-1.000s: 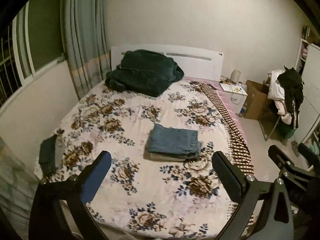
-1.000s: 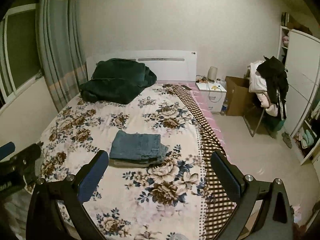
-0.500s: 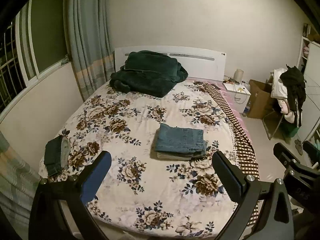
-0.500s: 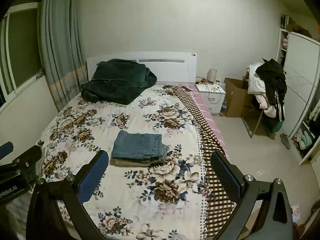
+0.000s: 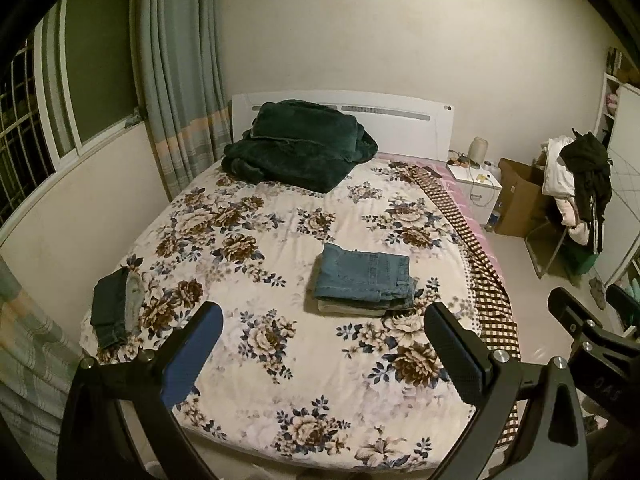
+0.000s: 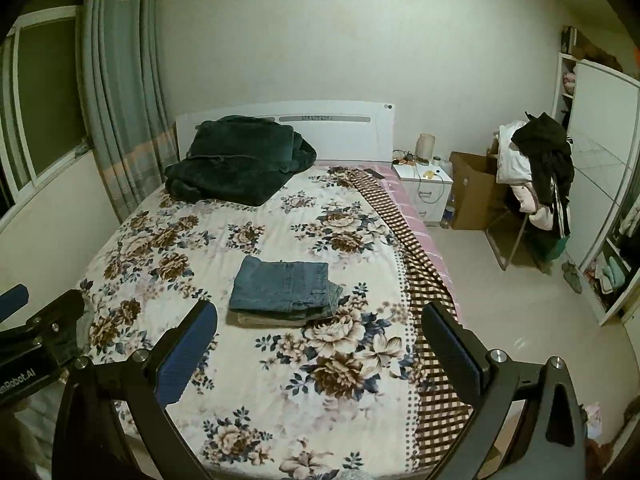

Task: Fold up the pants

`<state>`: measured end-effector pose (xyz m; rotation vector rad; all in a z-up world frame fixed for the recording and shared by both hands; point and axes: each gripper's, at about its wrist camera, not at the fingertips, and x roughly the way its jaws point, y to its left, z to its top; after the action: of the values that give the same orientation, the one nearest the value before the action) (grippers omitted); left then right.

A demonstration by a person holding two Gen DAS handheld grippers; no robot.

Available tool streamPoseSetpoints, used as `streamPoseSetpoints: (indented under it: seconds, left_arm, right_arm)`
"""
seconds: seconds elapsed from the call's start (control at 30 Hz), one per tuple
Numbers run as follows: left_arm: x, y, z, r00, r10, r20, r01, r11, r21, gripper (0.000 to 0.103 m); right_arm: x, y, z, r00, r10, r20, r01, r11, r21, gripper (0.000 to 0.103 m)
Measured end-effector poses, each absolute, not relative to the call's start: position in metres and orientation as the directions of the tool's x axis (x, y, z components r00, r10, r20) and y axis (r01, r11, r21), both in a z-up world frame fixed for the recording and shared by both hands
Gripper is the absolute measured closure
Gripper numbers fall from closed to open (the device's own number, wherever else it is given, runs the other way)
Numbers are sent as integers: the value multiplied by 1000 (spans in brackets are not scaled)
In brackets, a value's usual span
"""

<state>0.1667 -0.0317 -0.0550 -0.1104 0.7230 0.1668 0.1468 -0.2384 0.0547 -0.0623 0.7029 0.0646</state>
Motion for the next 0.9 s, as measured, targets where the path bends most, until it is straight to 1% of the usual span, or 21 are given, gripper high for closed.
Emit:
streamPoseSetpoints:
  seconds: [0.9]
  left_arm:
    - [159,-33,-57,737,113,-667,-196,979,-50,0]
  right_arm:
    - [144,-238,46,749,40,-661,-83,996,-34,0]
